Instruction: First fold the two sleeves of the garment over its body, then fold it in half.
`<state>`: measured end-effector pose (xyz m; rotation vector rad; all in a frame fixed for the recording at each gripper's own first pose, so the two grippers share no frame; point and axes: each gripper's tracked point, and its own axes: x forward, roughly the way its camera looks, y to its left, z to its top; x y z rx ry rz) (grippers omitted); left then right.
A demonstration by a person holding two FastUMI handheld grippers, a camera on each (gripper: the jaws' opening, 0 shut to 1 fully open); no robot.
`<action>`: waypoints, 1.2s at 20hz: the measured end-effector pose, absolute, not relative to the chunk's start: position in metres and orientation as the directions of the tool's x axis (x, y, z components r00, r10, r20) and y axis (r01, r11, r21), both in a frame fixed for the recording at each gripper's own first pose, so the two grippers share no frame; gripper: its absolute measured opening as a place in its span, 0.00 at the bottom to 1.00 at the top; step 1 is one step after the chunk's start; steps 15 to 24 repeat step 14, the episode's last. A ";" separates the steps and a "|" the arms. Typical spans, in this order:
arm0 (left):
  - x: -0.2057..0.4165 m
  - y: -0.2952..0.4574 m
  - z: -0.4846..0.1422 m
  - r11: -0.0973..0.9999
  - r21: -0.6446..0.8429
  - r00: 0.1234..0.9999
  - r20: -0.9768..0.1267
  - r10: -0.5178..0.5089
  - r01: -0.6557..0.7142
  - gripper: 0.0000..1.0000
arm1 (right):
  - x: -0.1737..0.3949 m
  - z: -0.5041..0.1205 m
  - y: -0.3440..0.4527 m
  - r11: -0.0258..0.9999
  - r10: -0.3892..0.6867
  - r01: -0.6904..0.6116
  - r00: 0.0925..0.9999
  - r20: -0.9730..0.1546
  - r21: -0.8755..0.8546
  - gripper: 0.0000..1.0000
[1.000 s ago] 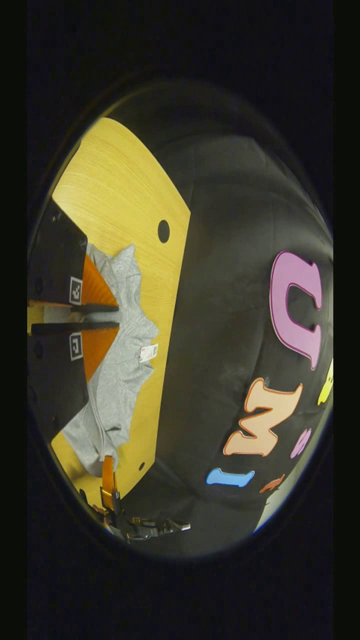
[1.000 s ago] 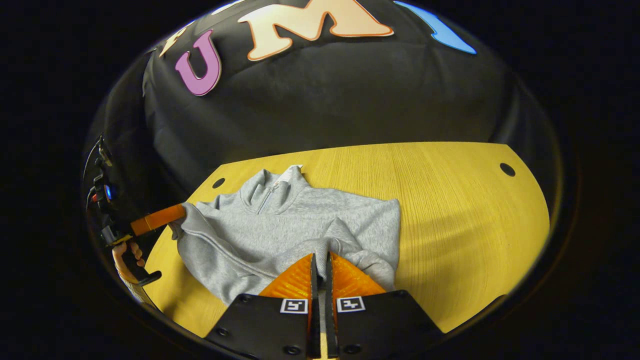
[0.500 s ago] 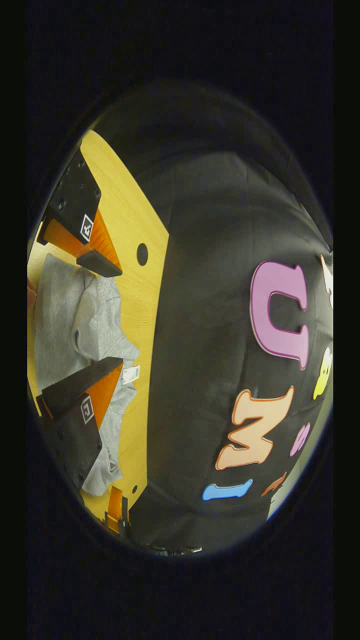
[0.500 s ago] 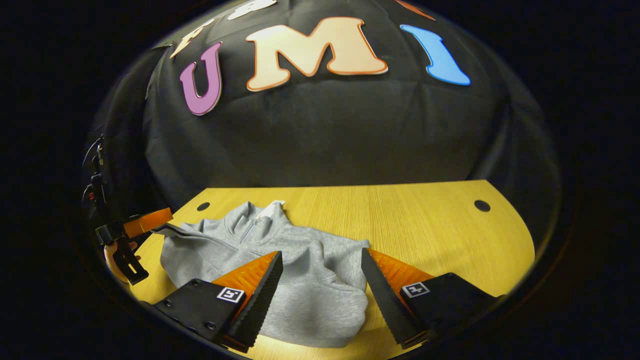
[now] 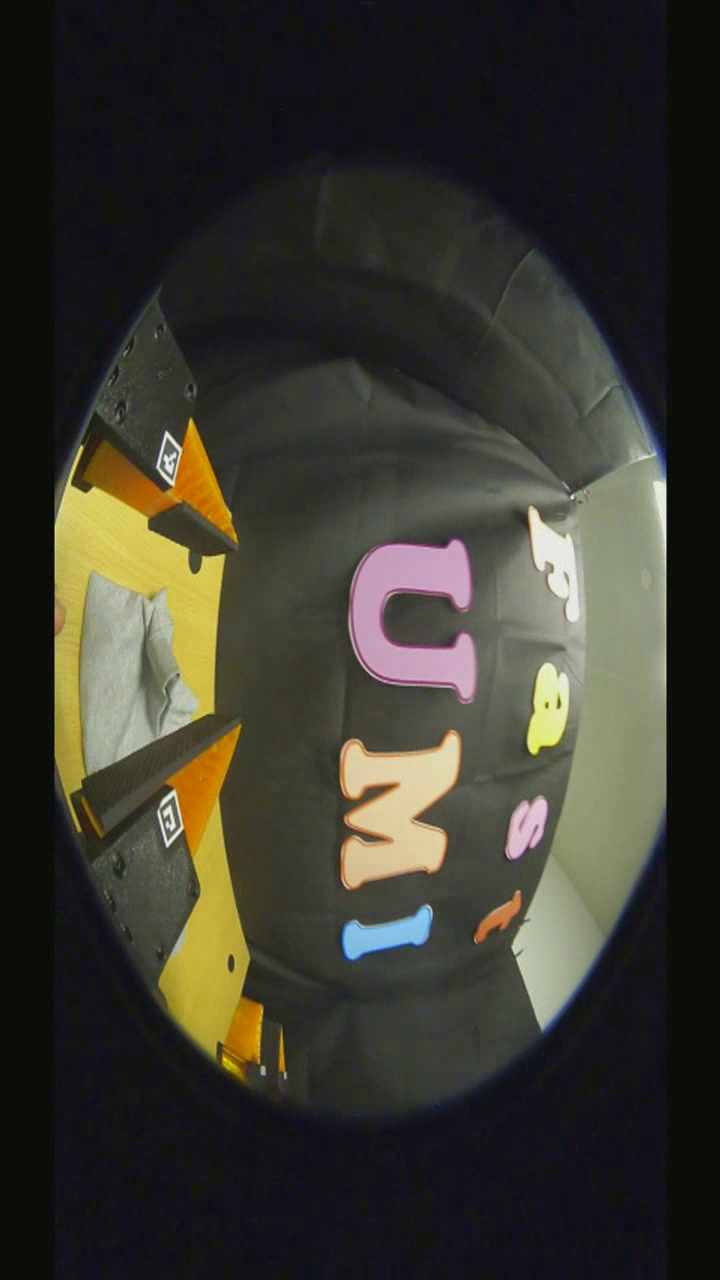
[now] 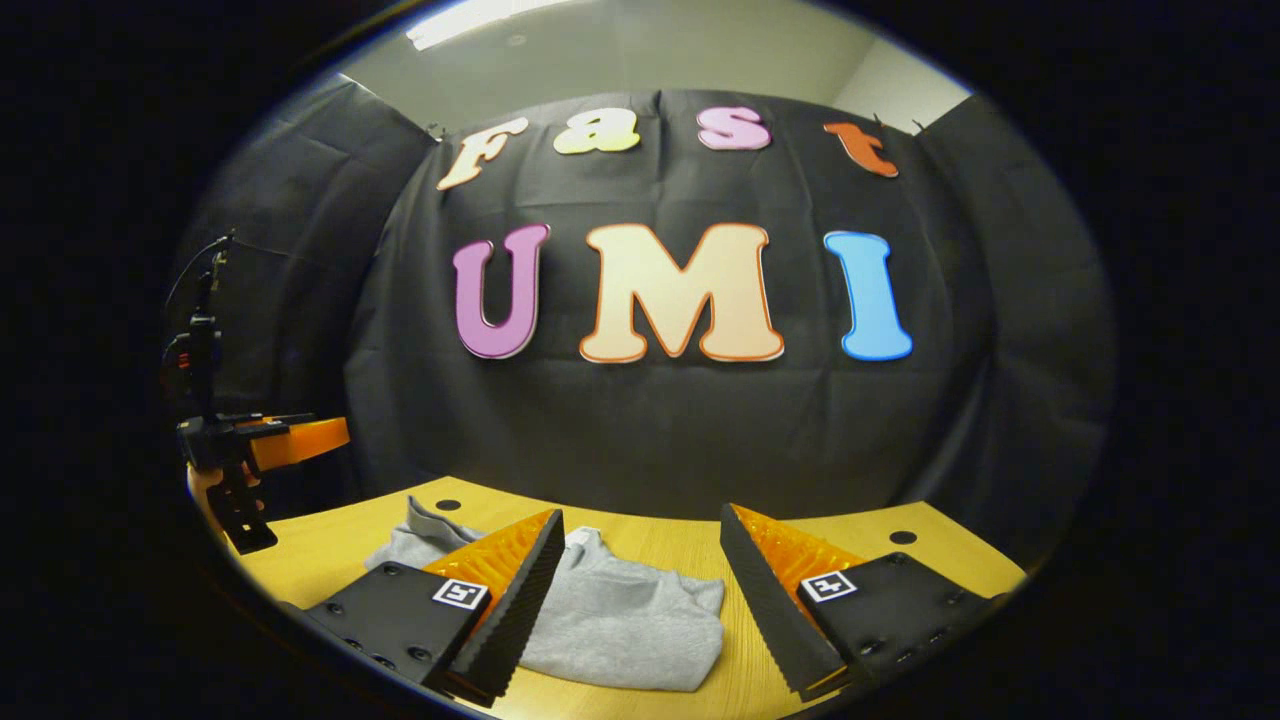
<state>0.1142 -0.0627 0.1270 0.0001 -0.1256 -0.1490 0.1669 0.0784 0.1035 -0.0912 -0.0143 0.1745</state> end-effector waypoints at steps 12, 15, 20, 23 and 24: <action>-0.008 -0.056 0.056 0.988 -0.047 0.980 0.137 -0.142 0.149 0.92 | 0.038 0.059 0.103 0.978 0.200 -0.205 0.969 0.146 0.023 0.97; -0.014 -0.055 0.046 0.987 -0.031 0.981 0.123 -0.151 0.155 0.93 | 0.034 0.047 0.099 0.982 0.183 -0.188 0.976 0.118 0.032 0.97; -0.014 -0.055 0.046 0.987 -0.031 0.981 0.123 -0.151 0.155 0.93 | 0.034 0.047 0.099 0.982 0.183 -0.188 0.976 0.118 0.032 0.97; -0.014 -0.055 0.046 0.987 -0.031 0.981 0.123 -0.151 0.155 0.93 | 0.034 0.047 0.099 0.982 0.183 -0.188 0.976 0.118 0.032 0.97; -0.014 -0.055 0.046 0.987 -0.031 0.981 0.123 -0.151 0.155 0.93 | 0.034 0.047 0.099 0.982 0.183 -0.188 0.976 0.118 0.032 0.97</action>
